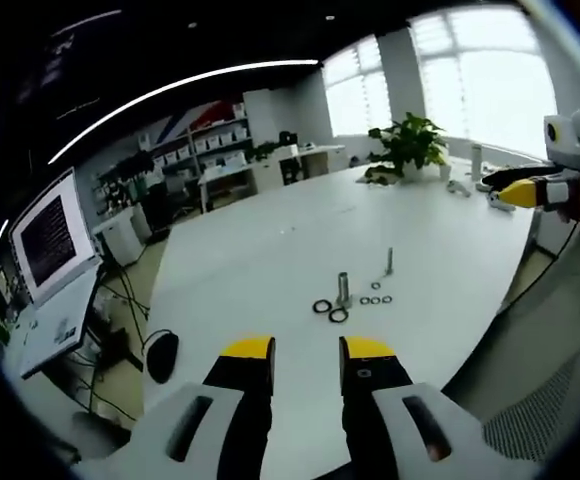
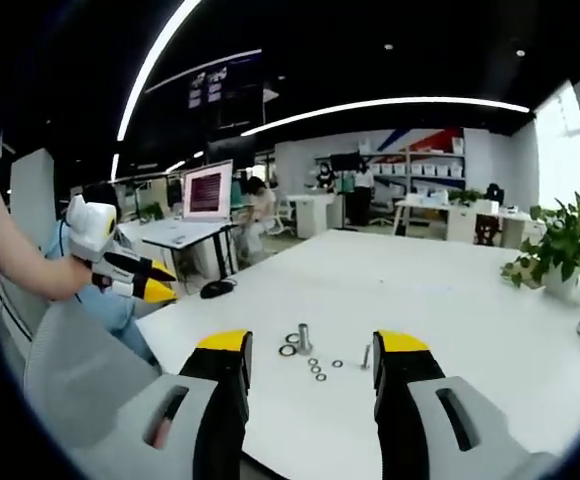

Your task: Place the washer onto the threaded stud by aligning its center hole with the stud, sliding it down to the base, and recovering from edge contact or off-axis alignment until the washer reaches the visible bottom stop.

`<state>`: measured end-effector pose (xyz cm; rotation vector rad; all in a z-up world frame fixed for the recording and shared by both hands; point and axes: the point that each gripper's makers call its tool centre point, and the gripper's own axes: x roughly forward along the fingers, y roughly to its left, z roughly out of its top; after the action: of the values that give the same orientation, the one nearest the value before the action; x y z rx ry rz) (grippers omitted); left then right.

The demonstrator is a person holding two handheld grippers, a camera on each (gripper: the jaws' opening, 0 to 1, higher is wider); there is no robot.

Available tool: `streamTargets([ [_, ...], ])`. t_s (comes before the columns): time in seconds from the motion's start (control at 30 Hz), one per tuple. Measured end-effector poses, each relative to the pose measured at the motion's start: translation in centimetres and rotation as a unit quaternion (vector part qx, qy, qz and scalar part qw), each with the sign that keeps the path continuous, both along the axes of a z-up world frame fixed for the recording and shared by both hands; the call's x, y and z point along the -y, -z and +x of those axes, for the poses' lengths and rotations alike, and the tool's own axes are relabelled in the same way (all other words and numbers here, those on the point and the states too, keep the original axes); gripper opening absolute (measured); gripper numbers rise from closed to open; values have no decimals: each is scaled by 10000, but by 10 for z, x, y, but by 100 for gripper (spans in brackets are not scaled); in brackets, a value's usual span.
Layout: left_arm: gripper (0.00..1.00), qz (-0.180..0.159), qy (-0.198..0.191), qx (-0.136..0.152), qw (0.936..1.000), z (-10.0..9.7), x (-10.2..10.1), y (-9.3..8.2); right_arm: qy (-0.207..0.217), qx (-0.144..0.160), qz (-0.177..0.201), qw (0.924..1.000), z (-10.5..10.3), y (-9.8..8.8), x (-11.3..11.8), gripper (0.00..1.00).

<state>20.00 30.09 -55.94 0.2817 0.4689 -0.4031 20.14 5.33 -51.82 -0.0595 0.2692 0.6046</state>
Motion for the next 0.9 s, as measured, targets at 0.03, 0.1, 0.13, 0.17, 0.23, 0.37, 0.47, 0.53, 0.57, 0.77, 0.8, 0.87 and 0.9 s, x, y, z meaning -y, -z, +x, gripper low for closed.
streamTargets([
  [0.03,24,49,53,-29,10000,0,2,2,-14,-27,-6,10000,0,1,0,51],
  [0.1,24,174,213,-58,9996,-1,8,4,-24,-68,-7,10000,0,3,1,51],
  [0.13,24,230,268,-63,9994,-1,10,6,-27,-71,-9,10000,0,3,1,51],
  [0.17,26,325,347,-91,9988,-2,12,9,-34,-63,-17,10000,0,2,1,51],
  [0.23,28,417,491,-239,9976,-6,18,16,10,51,-123,9999,-1,0,3,51],
  [0.37,25,641,853,-143,9942,-10,32,16,51,67,-91,9999,1,-1,5,50],
  [0.47,25,680,875,-203,9936,-9,30,18,57,58,-63,9999,1,-2,5,50],
  [0.53,25,520,737,-202,9957,-7,25,16,35,53,-104,9999,0,-1,4,50],
  [0.57,25,413,618,-258,9969,-7,23,16,21,37,-118,9999,0,0,3,50],
  [0.77,25,201,467,-562,9971,-3,14,25,123,-6,-72,9999,4,-1,6,51],
  [0.8,26,193,465,-572,9971,-2,15,25,115,-22,-134,9998,4,1,6,51],
  [0.87,25,90,494,-653,9966,-2,16,27,113,-20,-162,9998,4,2,7,51],
  [0.9,25,41,454,-734,9963,-2,16,29,109,-19,-162,9998,4,1,6,51],
])
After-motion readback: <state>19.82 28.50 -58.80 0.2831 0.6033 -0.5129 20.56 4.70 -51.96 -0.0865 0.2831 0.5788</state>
